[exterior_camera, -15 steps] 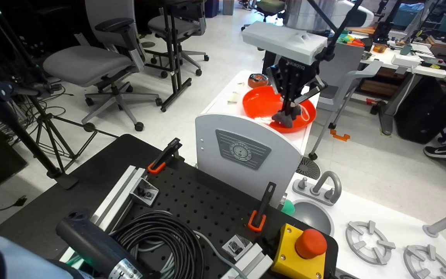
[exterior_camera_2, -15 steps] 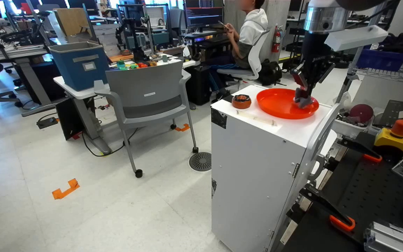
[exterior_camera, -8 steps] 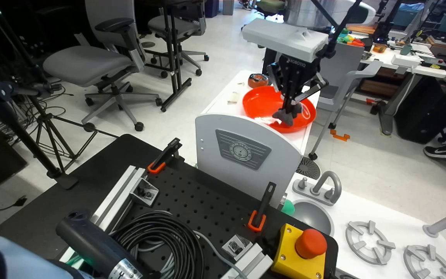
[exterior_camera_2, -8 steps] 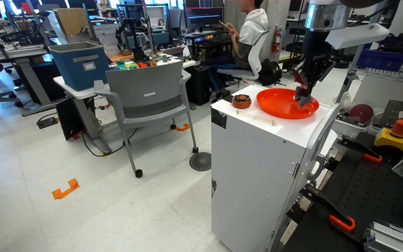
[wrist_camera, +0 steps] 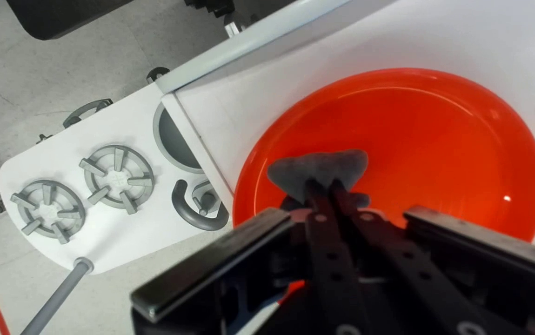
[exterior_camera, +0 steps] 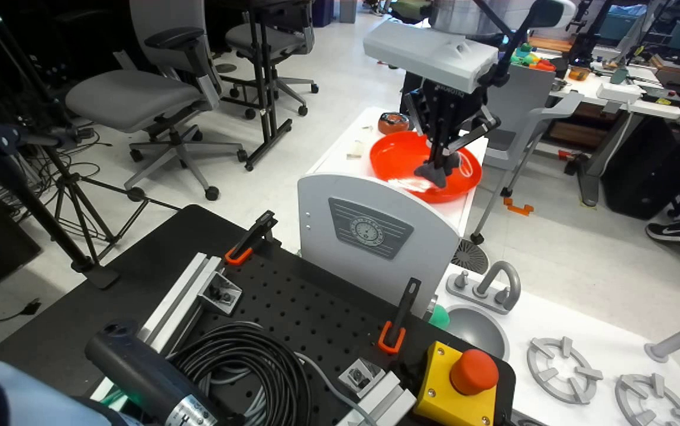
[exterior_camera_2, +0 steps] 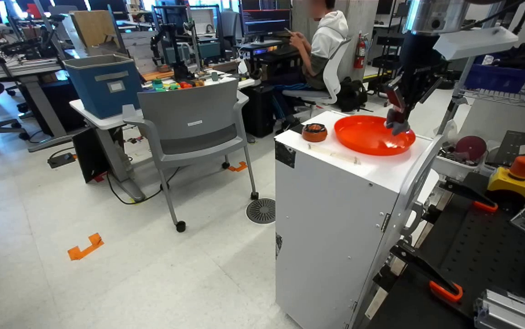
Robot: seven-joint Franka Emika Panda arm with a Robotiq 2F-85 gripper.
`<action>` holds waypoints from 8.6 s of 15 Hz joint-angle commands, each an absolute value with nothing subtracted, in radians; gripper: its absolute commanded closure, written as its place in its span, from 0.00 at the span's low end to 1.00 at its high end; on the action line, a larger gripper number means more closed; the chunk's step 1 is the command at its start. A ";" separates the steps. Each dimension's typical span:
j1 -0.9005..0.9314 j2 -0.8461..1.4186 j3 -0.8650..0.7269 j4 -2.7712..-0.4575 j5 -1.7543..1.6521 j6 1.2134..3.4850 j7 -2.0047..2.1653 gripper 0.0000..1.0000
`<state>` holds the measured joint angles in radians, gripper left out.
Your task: Pick up the grey toy on the plate and put it in the sink
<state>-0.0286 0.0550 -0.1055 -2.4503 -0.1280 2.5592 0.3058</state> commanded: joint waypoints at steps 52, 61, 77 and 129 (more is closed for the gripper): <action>-0.179 -0.024 -0.191 -2.466 0.322 2.599 0.178 0.99; -0.200 0.028 -0.194 -2.439 0.076 2.643 0.507 0.99; -0.179 0.201 -0.240 -2.234 0.006 2.463 0.643 0.99; -0.125 0.367 -0.287 -2.051 -0.103 2.318 0.922 0.99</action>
